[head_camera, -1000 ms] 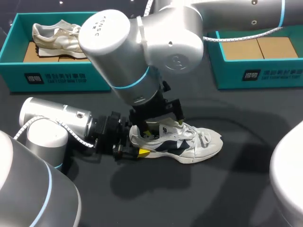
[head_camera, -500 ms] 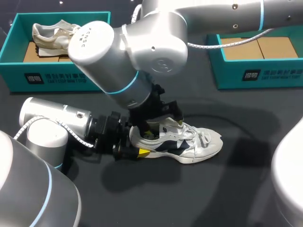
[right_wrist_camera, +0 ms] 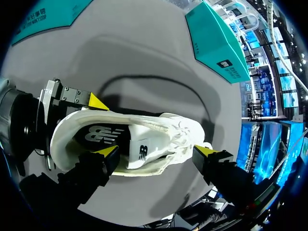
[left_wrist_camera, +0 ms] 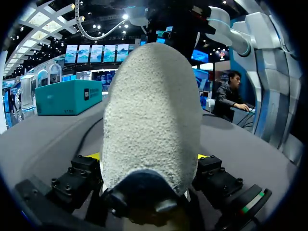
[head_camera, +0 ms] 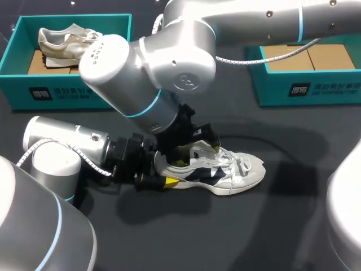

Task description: Take the shoe out of the shoebox, open the shoe tongue, remove and reinsert the insole, then place the shoe into the shoebox

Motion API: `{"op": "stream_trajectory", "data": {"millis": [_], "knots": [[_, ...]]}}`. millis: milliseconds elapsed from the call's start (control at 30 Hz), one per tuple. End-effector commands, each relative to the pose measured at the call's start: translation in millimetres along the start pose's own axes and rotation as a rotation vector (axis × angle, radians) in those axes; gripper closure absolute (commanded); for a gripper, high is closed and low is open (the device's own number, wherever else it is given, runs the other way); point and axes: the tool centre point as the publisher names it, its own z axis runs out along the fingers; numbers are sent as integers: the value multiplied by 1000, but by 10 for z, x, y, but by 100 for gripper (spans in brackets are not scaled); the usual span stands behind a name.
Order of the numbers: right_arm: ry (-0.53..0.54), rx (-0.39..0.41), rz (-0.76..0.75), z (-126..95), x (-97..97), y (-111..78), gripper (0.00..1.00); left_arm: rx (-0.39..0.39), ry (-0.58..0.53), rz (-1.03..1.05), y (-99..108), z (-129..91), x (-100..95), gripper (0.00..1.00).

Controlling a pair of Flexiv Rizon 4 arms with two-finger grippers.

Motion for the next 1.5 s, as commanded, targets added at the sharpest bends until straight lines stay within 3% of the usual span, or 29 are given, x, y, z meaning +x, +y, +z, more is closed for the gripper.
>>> {"op": "stream_trajectory", "data": {"millis": [33, 200, 333, 500, 833, 1167, 1500], "knots": [[-36, -3, 81, 29, 112, -66, 0, -2, 0, 0, 1, 27, 4, 100], [-44, 2, 93, 75, 133, -86, 0, -2, 0, 0, 1, 27, 4, 100], [-48, 7, 98, 105, 126, -100, 11, -2, 0, 0, 1, 27, 4, 100], [-40, 9, 104, 134, 100, -108, 11, -2, 0, 0, 1, 27, 4, 100], [-27, 6, 111, 184, 44, -91, 24, -2, 0, 0, 1, 27, 4, 100], [-4, -10, 111, 155, -44, -124, 56, -2, 0, 0, 1, 27, 4, 100], [55, -28, 78, 121, -127, -158, 65, -2, 0, 0, 1, 27, 4, 100]]}}
